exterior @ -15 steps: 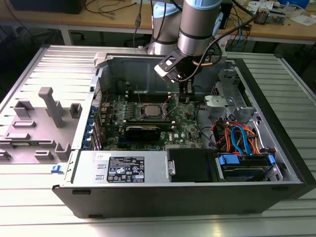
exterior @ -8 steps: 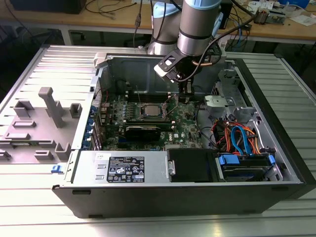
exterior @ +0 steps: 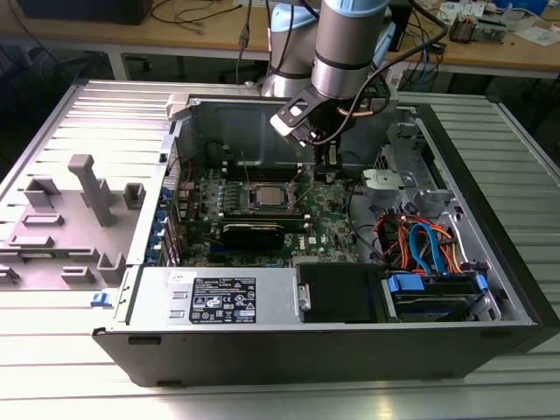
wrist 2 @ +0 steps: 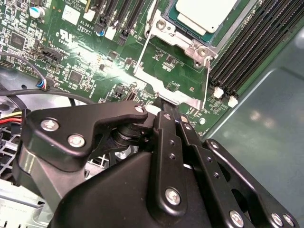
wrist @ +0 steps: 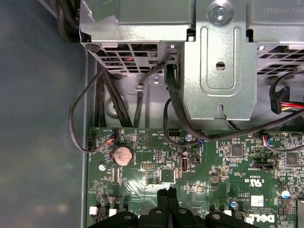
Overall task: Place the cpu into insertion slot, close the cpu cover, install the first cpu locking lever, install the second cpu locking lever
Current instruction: 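Close the cpu cover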
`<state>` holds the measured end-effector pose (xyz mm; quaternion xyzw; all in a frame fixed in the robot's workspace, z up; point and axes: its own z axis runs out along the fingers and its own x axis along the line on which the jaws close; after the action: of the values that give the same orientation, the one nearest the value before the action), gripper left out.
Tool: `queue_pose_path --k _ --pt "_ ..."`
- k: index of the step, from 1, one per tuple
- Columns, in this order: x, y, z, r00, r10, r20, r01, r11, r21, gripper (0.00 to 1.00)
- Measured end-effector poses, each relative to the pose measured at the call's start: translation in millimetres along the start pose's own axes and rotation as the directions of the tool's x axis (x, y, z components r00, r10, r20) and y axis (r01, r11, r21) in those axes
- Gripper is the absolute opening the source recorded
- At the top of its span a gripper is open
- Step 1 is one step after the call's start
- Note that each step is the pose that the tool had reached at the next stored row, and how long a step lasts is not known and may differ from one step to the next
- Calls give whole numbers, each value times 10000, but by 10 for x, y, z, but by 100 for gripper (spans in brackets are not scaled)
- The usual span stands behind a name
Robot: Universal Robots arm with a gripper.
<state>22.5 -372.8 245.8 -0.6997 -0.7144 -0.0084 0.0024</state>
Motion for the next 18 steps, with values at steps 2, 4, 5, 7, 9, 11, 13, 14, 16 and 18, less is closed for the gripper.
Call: queue_pose_path --k 2,4,5,7,9,11,13,14,16,18 --pt "0 -10 0 10000 0 0 0 10000 0 11" --pt "0 -20 0 10000 0 0 0 10000 0 11" --pt "0 -25 0 10000 0 0 0 10000 0 11" --pt "1 -36 0 10000 1 0 -1 10000 0 11" --pt "1 -49 0 10000 1 0 -1 10000 0 11" --pt "1 -64 -1 10000 0 0 0 10000 0 11" --pt "1 -73 -1 10000 1 0 -1 10000 0 11" --pt "2 -79 -1 10000 0 0 0 10000 0 11" --pt "2 -89 -1 10000 0 1 0 10000 0 11" --pt "2 -102 -1 10000 0 0 0 10000 0 11"
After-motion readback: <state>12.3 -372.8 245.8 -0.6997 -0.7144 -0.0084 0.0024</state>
